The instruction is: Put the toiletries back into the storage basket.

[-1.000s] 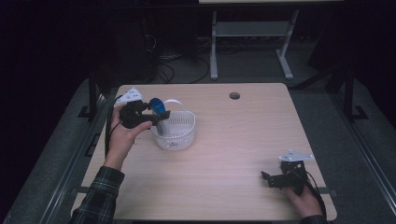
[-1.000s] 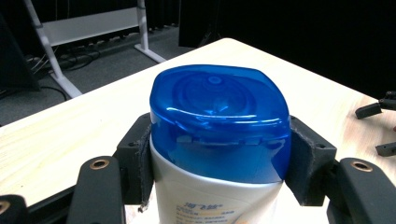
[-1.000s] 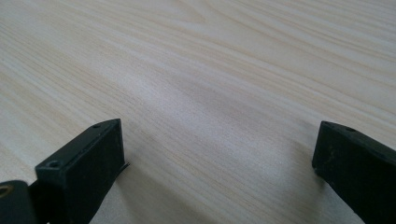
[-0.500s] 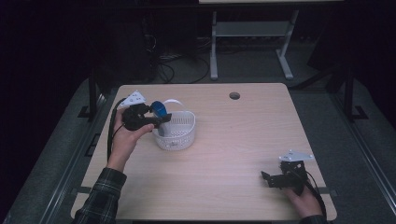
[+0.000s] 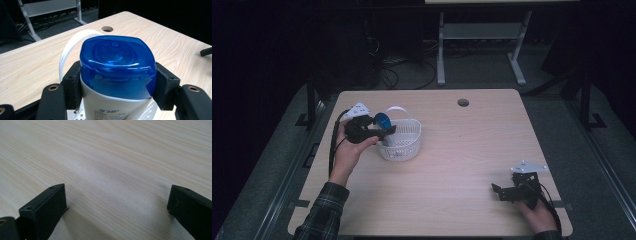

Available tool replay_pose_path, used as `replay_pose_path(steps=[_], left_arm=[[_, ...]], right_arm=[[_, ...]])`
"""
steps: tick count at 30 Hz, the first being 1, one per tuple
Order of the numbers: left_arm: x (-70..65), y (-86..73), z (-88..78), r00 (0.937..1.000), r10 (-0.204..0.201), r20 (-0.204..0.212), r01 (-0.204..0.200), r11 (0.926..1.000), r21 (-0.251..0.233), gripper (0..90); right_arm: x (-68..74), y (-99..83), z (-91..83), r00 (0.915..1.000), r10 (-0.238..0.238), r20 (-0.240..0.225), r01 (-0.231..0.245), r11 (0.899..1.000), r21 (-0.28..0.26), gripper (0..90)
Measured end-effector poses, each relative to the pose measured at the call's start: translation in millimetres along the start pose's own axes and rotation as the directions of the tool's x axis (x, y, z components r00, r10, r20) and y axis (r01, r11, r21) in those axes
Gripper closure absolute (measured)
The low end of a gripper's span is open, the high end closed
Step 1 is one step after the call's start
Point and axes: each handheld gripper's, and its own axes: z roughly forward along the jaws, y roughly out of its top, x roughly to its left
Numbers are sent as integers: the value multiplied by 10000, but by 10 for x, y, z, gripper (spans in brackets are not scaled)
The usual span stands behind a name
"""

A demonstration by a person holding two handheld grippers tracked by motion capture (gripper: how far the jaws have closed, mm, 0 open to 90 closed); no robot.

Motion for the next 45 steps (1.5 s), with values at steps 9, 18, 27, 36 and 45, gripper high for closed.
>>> replay_pose_path(steps=[9, 18, 27, 36, 45], left_arm=[[22, -63, 22, 9999, -91, -55, 92, 9999, 108, 357], [15, -117, 50, 9999, -122, -34, 123, 9997, 210, 357], [-1, -152, 52, 9999, -100, -13, 101, 9996, 251, 357], [-31, -154, 47, 10000, 20, -10, -19, 9994, 339, 353], [-32, -157, 43, 9993, -215, 314, 204, 9993, 327, 282]], right_arm=[[1, 0, -1, 10000, 7, 1, -7, 10000, 4, 17], [0, 0, 1, 10000, 3, -4, -3, 10000, -3, 17], [0, 0, 0, 10000, 5, -5, -5, 10000, 3, 17], [1, 0, 0, 10000, 6, -5, -6, 10000, 1, 17], [1, 0, 0, 10000, 9, -3, -9, 10000, -1, 17]])
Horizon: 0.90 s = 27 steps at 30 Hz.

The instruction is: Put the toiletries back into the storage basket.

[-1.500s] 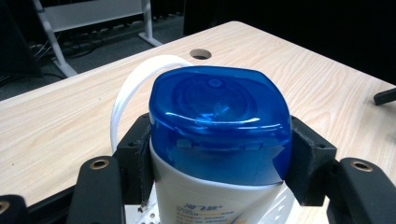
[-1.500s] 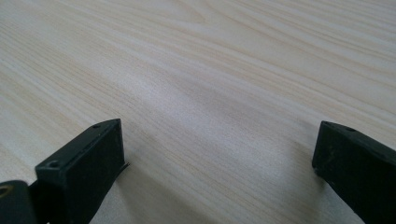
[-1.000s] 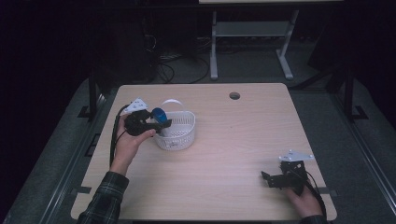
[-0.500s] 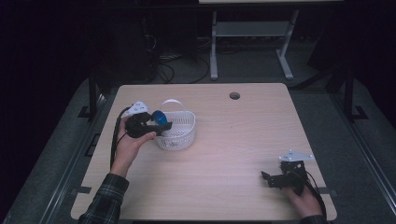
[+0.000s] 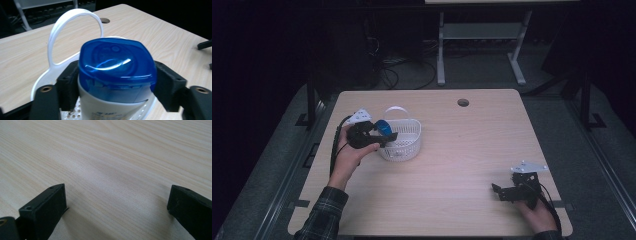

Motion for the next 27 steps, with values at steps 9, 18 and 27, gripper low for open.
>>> replay_pose_path(steps=[9, 18, 27], left_arm=[[-27, 26, -28, 10000, 14, -47, -13, 9999, 151, 239], [-14, 87, -110, 9999, 138, -57, -137, 9998, 146, 238], [25, 93, -282, 9996, 205, -203, -198, 9992, 345, 233]], right_arm=[[0, 0, -1, 10000, -5, 2, 5, 10000, 3, 17], [-1, 0, 0, 10000, -7, 3, 7, 10000, -6, 17], [-1, 0, 0, 10000, -3, -2, 3, 10000, -5, 17]])
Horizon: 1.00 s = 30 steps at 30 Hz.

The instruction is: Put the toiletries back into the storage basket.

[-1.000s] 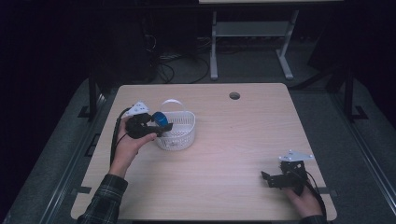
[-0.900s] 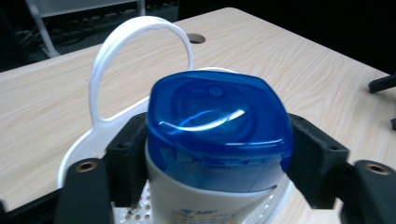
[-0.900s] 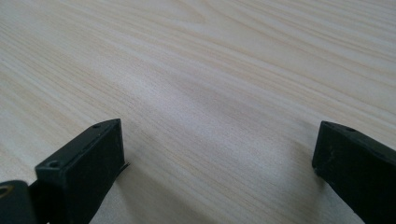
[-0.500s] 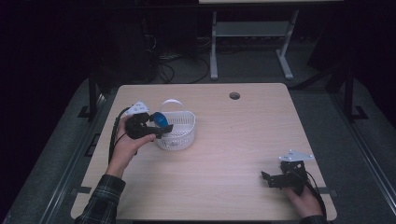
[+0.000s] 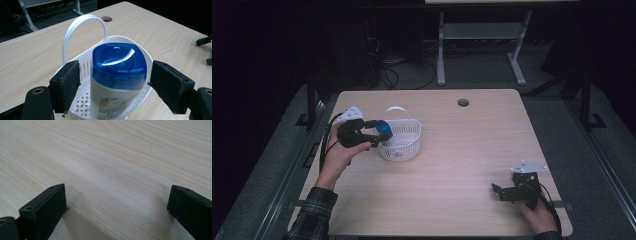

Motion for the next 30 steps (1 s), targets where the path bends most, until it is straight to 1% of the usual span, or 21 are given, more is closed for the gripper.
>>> replay_pose_path(steps=[5, 10, 14, 18, 25, 26, 28, 30], left_arm=[[-3, -58, -115, 10000, 16, -94, -15, 9999, 107, 233], [-8, -144, -243, 9998, -62, -192, 65, 9999, 149, 234], [-18, -199, -306, 9996, -58, -274, 63, 9998, 203, 233], [-45, -293, -394, 9987, 42, -498, -24, 9993, 363, 234], [-80, -439, -476, 9971, 146, -742, -100, 9980, 631, 233], [-87, -454, -481, 9971, 85, -751, -38, 9980, 628, 234], [-92, -493, -494, 9970, 115, -759, -61, 9975, 710, 234], [-106, -546, -502, 9966, 51, -826, 14, 9969, 784, 234]], right_arm=[[0, 0, -1, 10000, -11, 4, 11, 10000, 4, 17], [0, 0, 0, 10000, 2, 4, -2, 10000, 8, 17], [0, 0, 0, 10000, -6, 5, 6, 10000, 8, 17], [0, 1, 0, 10000, -13, 2, 13, 10000, 6, 17], [0, 0, 0, 10000, -9, 2, 9, 10000, 0, 17], [0, 0, 0, 10000, -10, 4, 10, 10000, -2, 17], [0, 0, 0, 10000, -6, 3, 6, 10000, 1, 17], [0, 0, 0, 10000, -11, 4, 11, 10000, -3, 17]])
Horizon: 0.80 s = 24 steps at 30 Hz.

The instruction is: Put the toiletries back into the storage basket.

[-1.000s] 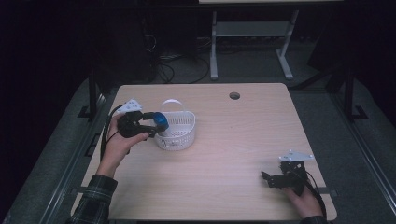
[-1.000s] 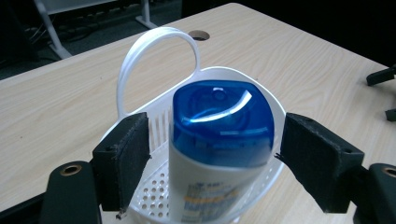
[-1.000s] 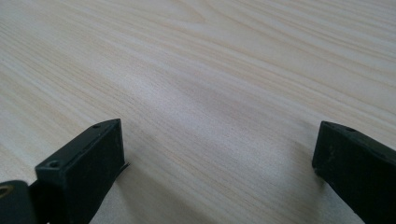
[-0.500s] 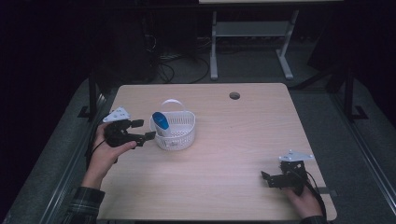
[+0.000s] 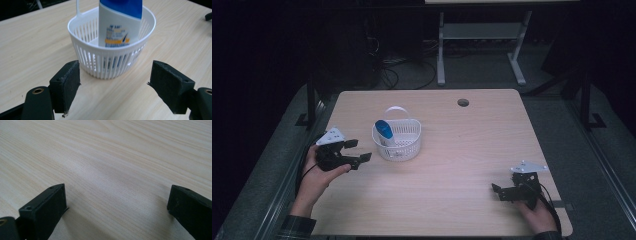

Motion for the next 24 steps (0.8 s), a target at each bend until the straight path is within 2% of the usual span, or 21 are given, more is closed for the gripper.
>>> replay_pose_path(steps=[21, 24], left_arm=[[-103, -463, -11, 9998, -8, -184, 19, 9984, 562, 234], [-120, -533, 2, 9997, 33, -235, -15, 9968, 795, 234]], right_arm=[[0, 0, 0, 10000, -3, -1, 3, 10000, 6, 17], [1, 0, 0, 10000, 8, -2, -8, 10000, 3, 17]])
